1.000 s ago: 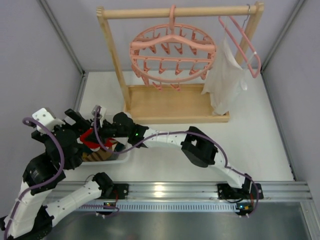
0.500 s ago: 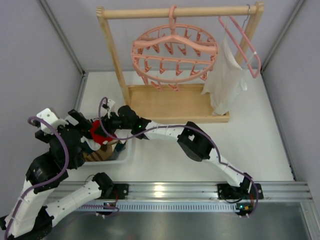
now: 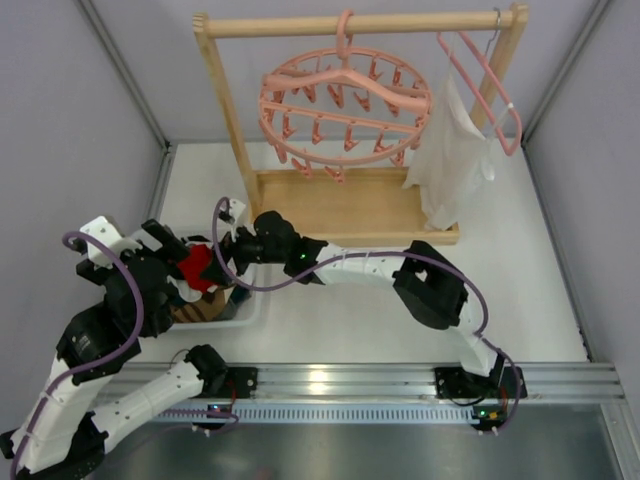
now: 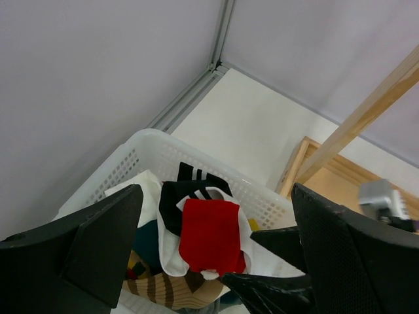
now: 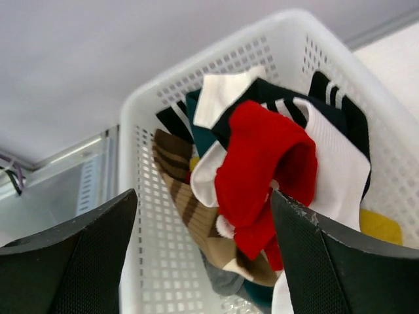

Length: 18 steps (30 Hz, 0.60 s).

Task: Remove the socks clipped to the hanger

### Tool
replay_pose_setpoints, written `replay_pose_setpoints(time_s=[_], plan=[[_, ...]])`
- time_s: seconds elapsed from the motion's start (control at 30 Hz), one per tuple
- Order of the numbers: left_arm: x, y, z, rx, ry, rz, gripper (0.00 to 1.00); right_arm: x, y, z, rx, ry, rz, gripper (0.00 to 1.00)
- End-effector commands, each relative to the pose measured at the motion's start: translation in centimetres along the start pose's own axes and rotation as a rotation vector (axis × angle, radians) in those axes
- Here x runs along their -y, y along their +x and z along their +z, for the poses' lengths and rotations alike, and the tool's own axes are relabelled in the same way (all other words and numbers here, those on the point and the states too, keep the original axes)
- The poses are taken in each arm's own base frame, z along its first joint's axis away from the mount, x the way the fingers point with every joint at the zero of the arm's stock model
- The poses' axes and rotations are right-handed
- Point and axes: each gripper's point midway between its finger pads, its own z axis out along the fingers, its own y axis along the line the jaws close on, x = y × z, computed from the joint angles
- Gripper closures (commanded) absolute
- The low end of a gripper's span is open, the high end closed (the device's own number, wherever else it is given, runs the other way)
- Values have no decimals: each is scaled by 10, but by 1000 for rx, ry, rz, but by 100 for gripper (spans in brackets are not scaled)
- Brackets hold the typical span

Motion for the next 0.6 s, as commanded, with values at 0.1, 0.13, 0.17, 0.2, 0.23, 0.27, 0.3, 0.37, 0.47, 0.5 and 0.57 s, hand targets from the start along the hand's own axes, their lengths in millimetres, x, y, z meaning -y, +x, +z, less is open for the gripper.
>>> replay_pose_setpoints(time_s=[0.1,0.13,0.17,0.2,0.23,0.27,0.3,0.37,0.47,0.5,0.57], plan=[[12,6,0,-26,47,-22,2,-24,-60,-55,151,55,-85,18],[18,8,1,-33,71,19,2,-27,-76,-71,186,74,-89,15],[30,17,1,-57,120,42,2,-11,-60,-81,168,149,-77,14],[42,17,1,-58,167,59,2,-5,-59,-92,169,190,-77,12],[51,20,1,-68,201,68,2,-4,-71,-110,191,233,-82,12],[67,29,-1,-104,261,95,2,17,-61,-125,178,355,-86,11],[76,30,-1,-108,294,106,2,19,-67,-143,178,408,-93,10],[92,40,2,-136,345,147,2,38,-56,-170,160,539,-100,8],[118,62,8,-204,454,189,2,55,-52,-215,155,669,-90,7],[130,72,4,-251,534,184,2,60,-51,-226,156,702,-82,7],[124,71,23,-260,500,146,2,73,-43,-262,153,793,-55,7]])
